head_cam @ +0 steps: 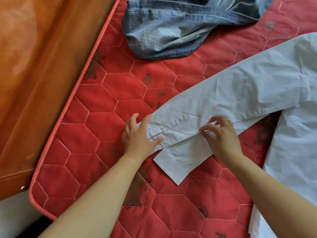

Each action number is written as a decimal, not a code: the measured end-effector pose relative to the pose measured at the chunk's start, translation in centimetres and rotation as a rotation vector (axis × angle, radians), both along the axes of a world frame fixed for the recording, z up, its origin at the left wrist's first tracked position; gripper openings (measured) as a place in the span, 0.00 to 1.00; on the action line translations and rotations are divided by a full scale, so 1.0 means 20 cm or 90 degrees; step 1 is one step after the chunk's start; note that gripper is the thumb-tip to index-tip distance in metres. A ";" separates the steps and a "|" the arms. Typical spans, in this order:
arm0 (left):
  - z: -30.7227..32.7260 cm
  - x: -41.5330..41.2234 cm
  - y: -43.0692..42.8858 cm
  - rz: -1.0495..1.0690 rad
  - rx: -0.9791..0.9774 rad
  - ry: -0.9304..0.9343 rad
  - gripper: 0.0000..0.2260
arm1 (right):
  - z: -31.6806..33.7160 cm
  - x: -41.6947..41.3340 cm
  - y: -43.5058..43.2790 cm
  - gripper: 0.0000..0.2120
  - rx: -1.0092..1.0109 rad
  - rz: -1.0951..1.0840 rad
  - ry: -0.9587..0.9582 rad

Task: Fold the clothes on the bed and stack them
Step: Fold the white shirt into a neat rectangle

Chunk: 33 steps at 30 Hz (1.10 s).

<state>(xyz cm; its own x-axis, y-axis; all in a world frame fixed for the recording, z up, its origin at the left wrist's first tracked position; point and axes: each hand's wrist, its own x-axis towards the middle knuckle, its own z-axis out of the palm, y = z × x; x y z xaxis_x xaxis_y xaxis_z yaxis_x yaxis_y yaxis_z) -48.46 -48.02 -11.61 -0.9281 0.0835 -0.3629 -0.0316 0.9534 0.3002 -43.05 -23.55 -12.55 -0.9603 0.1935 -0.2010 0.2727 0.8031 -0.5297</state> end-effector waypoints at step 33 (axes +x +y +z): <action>-0.02 -0.06 0.82 -0.106 0.122 -0.016 0.22 | 0.11 0.20 0.63 0.20 0.016 -0.221 0.100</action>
<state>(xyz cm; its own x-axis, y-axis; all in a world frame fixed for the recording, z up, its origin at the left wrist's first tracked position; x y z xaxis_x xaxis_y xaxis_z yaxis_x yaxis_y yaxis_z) -49.59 -31.56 -12.02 -0.8864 0.3041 -0.3490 0.1113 0.8718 0.4771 -39.06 -10.94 -10.27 -0.8557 0.5152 -0.0481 0.4477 0.6907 -0.5679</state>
